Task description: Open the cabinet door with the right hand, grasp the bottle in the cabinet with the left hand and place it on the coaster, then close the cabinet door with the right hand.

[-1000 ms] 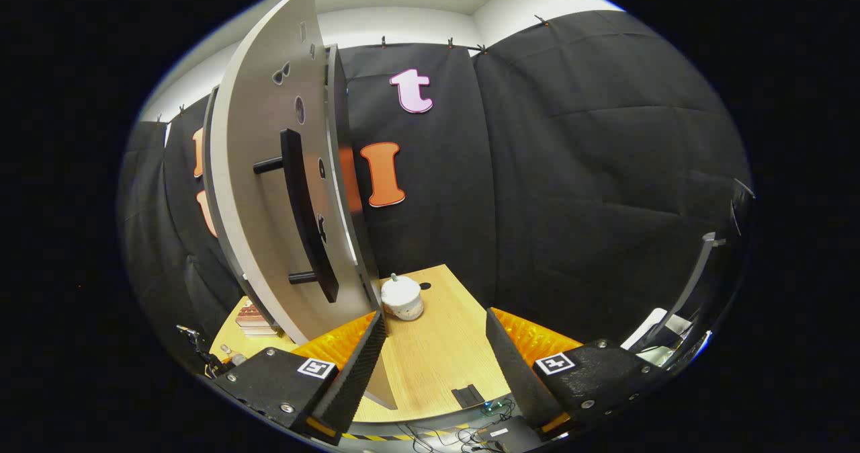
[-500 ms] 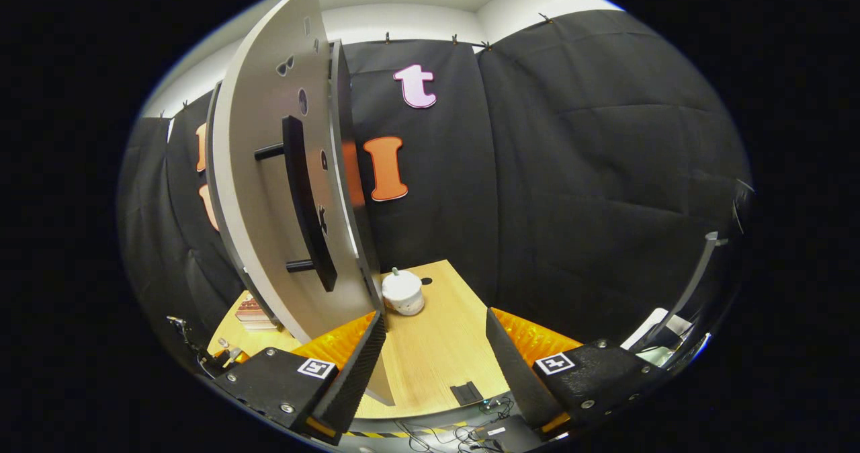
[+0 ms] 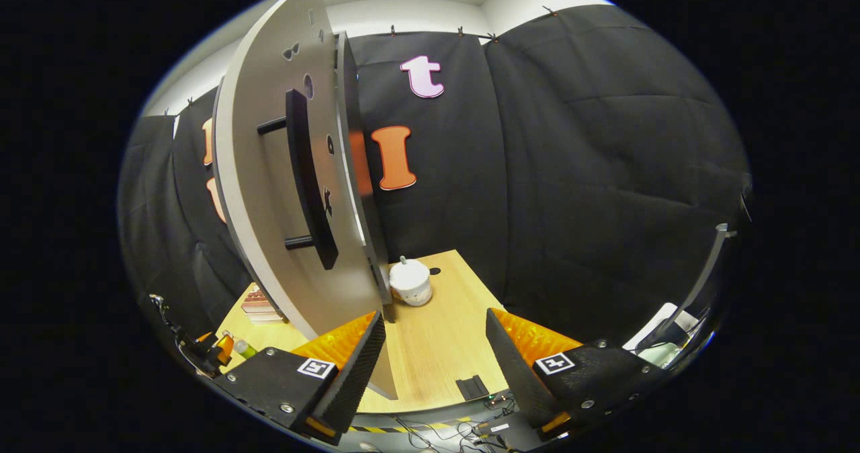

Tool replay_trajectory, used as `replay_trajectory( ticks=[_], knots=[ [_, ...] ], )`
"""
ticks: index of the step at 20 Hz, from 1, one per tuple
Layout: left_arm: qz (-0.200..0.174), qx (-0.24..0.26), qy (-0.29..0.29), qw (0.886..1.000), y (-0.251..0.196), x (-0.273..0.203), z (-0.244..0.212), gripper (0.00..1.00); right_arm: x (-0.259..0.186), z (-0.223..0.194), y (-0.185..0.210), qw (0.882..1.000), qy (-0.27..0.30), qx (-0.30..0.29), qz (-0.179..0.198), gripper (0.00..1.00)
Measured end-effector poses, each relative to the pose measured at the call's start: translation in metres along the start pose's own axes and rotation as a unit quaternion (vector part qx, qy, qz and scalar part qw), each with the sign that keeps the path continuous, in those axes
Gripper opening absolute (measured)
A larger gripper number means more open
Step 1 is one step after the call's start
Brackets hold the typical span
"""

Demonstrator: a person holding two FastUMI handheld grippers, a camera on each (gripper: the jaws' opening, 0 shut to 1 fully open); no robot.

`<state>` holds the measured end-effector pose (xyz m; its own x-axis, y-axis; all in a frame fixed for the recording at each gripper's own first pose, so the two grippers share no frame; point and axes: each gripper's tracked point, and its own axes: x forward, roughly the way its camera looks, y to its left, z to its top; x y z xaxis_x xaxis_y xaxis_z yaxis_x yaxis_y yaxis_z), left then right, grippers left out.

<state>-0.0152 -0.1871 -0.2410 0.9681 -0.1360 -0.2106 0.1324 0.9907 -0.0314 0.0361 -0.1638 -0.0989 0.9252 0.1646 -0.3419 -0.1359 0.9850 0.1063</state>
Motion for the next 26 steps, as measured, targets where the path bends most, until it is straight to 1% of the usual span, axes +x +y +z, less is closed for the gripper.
replay_trajectory(
  ticks=[2,4,6,9,12,13,14,16,17,18,19,21,22,23,24,25,26],
  knots=[
    [0.006,-0.002,-0.013,1.0,0.002,-0.011,0.03,0.95,0.005,-0.002,0.003,1.0,0.003,-0.003,0.009,0.93],
    [0.024,0.003,-0.022,0.999,0.013,-0.021,0.064,0.94,0.01,-0.003,0.008,1.0,0.005,-0.01,0.018,0.93],
    [0.034,0.003,-0.04,0.999,0.02,-0.032,0.107,0.96,0.016,-0.002,0.016,0.999,0.005,-0.013,0.032,0.93],
    [0.042,0.001,-0.07,0.997,0.032,-0.052,0.174,0.95,0.023,0.001,0.023,0.999,0.003,-0.016,0.047,0.93],
    [0.062,0.014,-0.086,0.994,0.05,-0.072,0.228,0.95,0.027,0.004,0.027,0.998,-0.001,-0.014,0.056,0.93],
    [0.064,0.012,-0.094,0.993,0.053,-0.079,0.245,0.95,0.028,0.005,0.028,0.998,-0.002,-0.011,0.061,0.99],
    [0.063,0.008,-0.101,0.993,0.055,-0.085,0.262,0.95,0.029,0.005,0.031,0.998,-0.001,-0.008,0.064,0.93],
    [0.06,-0.006,-0.116,0.991,0.062,-0.101,0.292,0.95,0.029,0.006,0.036,0.997,-0.001,-0.007,0.075,0.93],
    [0.063,-0.009,-0.122,0.99,0.067,-0.108,0.306,0.95,0.029,0.006,0.039,0.997,-0.001,-0.008,0.081,0.93],
    [0.069,-0.009,-0.128,0.989,0.075,-0.114,0.32,0.95,0.03,0.007,0.043,0.996,-0.001,-0.013,0.083,0.99],
    [0.073,-0.008,-0.136,0.988,0.082,-0.119,0.331,0.94,0.028,0.009,0.042,0.996,-0.004,-0.02,0.082,0.93],
    [0.076,-0.005,-0.15,0.986,0.091,-0.127,0.352,0.94,0.03,0.008,0.042,0.996,-0.008,-0.031,0.077,0.92],
    [0.079,-0.004,-0.154,0.985,0.095,-0.13,0.359,0.94,0.027,0.01,0.044,0.996,-0.009,-0.032,0.079,0.99],
    [0.08,-0.003,-0.159,0.984,0.1,-0.134,0.364,0.95,0.025,0.009,0.048,0.996,-0.008,-0.033,0.08,0.99],
    [0.08,-0.002,-0.165,0.983,0.104,-0.137,0.37,0.94,0.025,0.008,0.051,0.996,-0.007,-0.033,0.081,0.9],
    [0.08,-0.002,-0.17,0.982,0.107,-0.138,0.374,0.94,0.024,0.007,0.054,0.996,-0.007,-0.034,0.082,0.99],
    [0.079,-0.001,-0.174,0.982,0.108,-0.139,0.377,0.96,0.024,0.008,0.058,0.996,-0.008,-0.037,0.084,0.89]
  ],
)
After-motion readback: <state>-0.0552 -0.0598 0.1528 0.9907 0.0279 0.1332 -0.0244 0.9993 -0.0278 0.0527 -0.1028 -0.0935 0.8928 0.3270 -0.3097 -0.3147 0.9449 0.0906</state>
